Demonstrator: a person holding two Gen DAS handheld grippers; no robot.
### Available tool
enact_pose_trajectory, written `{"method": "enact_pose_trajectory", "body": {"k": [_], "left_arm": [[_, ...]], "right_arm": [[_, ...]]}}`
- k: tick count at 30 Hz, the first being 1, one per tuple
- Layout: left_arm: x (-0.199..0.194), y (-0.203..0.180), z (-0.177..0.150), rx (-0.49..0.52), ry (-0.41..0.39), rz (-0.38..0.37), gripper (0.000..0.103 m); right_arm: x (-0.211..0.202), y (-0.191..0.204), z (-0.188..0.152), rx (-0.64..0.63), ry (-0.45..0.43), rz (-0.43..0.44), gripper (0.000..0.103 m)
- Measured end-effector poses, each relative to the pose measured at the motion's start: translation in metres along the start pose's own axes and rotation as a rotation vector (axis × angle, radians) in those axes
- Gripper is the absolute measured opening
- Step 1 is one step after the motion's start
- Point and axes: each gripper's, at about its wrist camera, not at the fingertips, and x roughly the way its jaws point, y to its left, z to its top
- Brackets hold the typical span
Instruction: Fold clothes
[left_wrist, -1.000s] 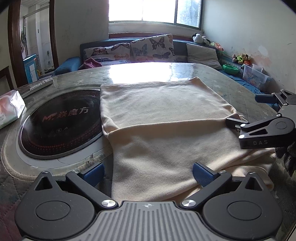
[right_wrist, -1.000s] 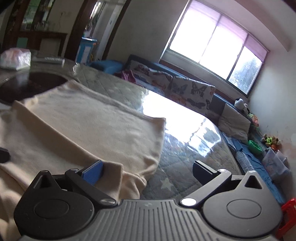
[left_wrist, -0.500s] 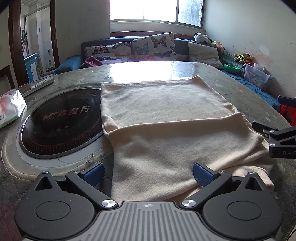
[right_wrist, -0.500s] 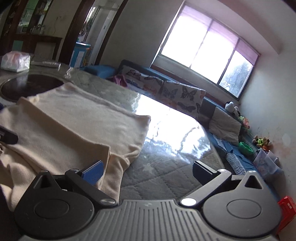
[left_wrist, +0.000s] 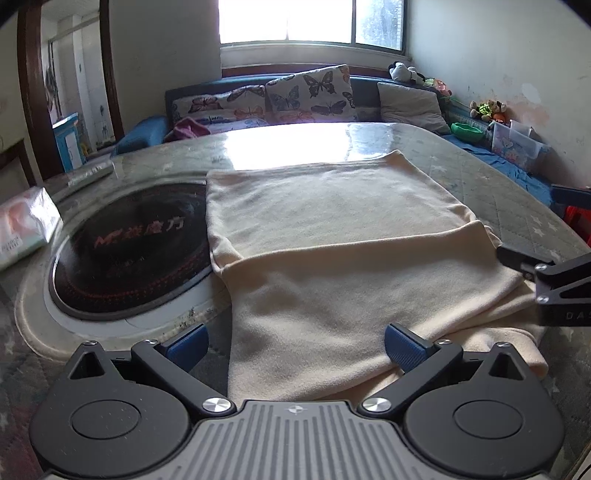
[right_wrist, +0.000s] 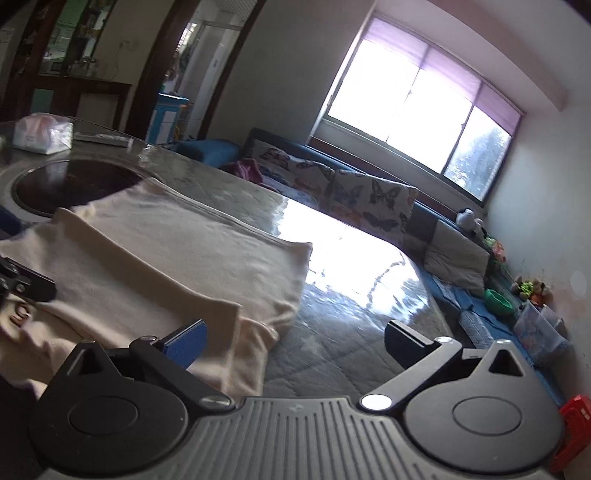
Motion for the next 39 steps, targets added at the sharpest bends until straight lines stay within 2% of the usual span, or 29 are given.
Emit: {"method": "enact_pose_trajectory", "body": {"k": [4,10,16,19,25,28,33,36,39], "left_arm": [[-0.004,-0.002,0.006,0.046,-0.037,0.008,0.103],[0.006,0.005,0.027,0.049,-0.101,-0.007,0.102],[0.035,0.022,0.035,0.032,-0.077,0.085,0.101],[0.044,0.035,0.033,-0.001,-0.061,0.103,0.101],[0.035,0.057,0.033,-0.101,-0.074,0.099,0.101],[0.033,0.059,0.028,-0.078,-0.074,0.132,0.101],[0.032,0.065,0.021,-0.072,-0.063,0.147,0.102],[0.018,0.06,0.02,-0.003,-0.089,0.148,0.101],[0.0,0.051,0.012,0.092,-0.108,0.097,0.101]], "right_arm": [[0.005,0.015,0.004,-0.028,-0.002,0.041,0.103],[0.018,0.019,0.015,-0.039,-0.014,0.028,0.103],[0.034,0.008,0.015,-0.004,0.01,-0.004,0.103],[0.041,0.001,0.011,0.025,0.036,-0.015,0.103],[0.045,-0.013,0.002,0.102,0.074,-0.005,0.103],[0.042,-0.013,0.002,0.085,0.058,-0.017,0.103],[0.046,-0.017,-0.003,0.112,0.086,-0.008,0.103],[0.039,-0.016,-0.001,0.079,0.074,-0.015,0.103],[0.029,-0.015,0.0,0.041,0.059,0.007,0.103]]}}
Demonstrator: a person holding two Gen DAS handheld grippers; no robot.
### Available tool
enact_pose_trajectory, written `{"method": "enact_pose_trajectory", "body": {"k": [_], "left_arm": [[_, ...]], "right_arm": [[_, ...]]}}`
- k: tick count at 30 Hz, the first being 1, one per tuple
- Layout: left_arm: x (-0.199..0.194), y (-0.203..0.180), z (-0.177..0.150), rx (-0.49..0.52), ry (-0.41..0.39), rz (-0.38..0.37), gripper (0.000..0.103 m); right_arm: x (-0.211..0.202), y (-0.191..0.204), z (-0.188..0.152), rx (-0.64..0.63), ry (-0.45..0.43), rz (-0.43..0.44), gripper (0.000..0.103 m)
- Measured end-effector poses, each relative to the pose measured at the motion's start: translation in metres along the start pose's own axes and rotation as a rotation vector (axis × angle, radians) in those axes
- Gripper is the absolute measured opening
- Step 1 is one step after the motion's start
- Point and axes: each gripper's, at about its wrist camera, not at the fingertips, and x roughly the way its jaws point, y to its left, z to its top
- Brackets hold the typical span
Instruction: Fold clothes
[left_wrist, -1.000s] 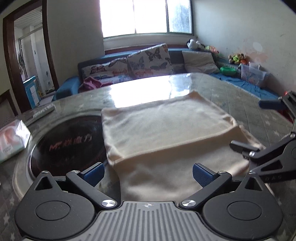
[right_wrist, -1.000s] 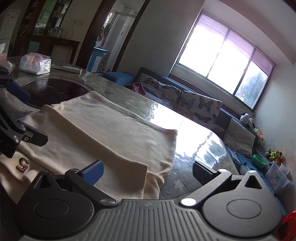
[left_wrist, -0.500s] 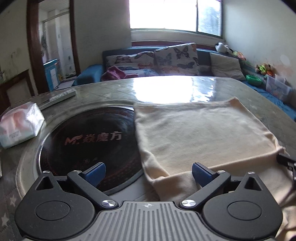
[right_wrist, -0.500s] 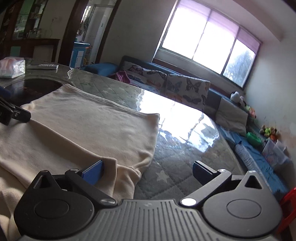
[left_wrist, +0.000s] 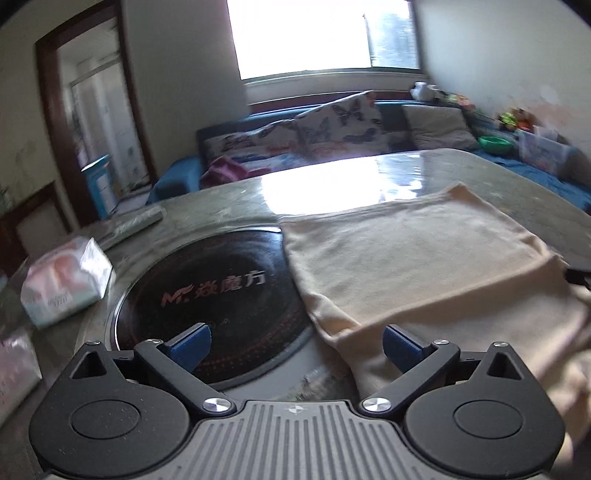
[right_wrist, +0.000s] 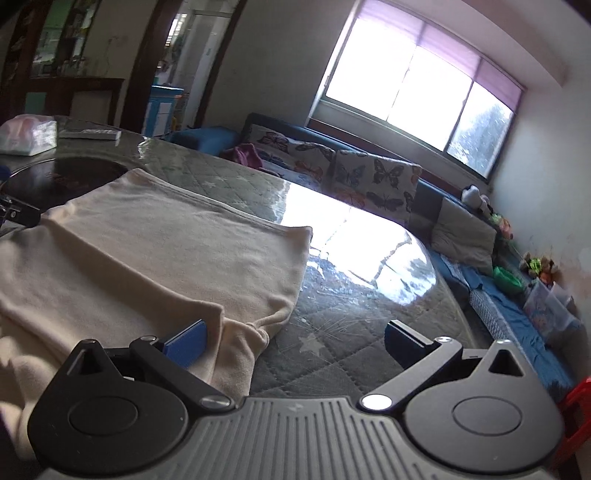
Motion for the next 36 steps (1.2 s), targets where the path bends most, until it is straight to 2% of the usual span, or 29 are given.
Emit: {"method": "enact_pose_trajectory", "body": {"k": [5,8,11,15,19,24,27,30,32,35,36], "left_arm": [[-0.038,-0.016,-0.018,0.155,-0.045,-0.121,0.101],[-0.054,-0.024,-0.029,0.227,-0.054,-0.177,0.101],[-0.056,-0.027,-0.028,0.218,-0.057,-0.175,0.101],[-0.05,-0.031,-0.02,0.157,-0.055,-0.157,0.1],[-0.042,-0.04,-0.018,0.128,-0.054,-0.155,0.1],[-0.035,-0.052,-0.034,0.21,-0.02,-0.183,0.1],[-0.039,-0.048,-0.035,0.22,-0.029,-0.194,0.101],[-0.047,-0.041,-0.034,0.246,-0.043,-0.203,0.1],[-0.053,-0.04,-0.037,0.281,-0.043,-0.223,0.1],[-0.061,-0.04,-0.043,0.334,-0.04,-0.262,0.1],[-0.064,-0.04,-0.046,0.352,-0.038,-0.278,0.1]], "right_arm": [[-0.005,0.003,-0.009,-0.061,0.015,0.025,0.103],[-0.012,0.001,-0.01,-0.047,0.01,0.022,0.103],[-0.024,0.003,-0.005,-0.051,-0.019,0.03,0.103],[-0.037,0.02,0.0,-0.056,-0.048,0.165,0.103],[-0.04,0.044,-0.009,-0.148,-0.041,0.191,0.103],[-0.056,0.052,-0.022,-0.23,-0.048,0.185,0.103],[-0.064,0.039,-0.017,-0.194,-0.044,0.215,0.103],[-0.063,0.022,-0.009,-0.109,-0.051,0.181,0.103],[-0.054,0.013,-0.01,-0.067,-0.024,0.152,0.103],[-0.042,0.012,-0.02,-0.087,0.033,0.15,0.103],[-0.044,0.015,-0.025,-0.104,0.029,0.151,0.103]]}}
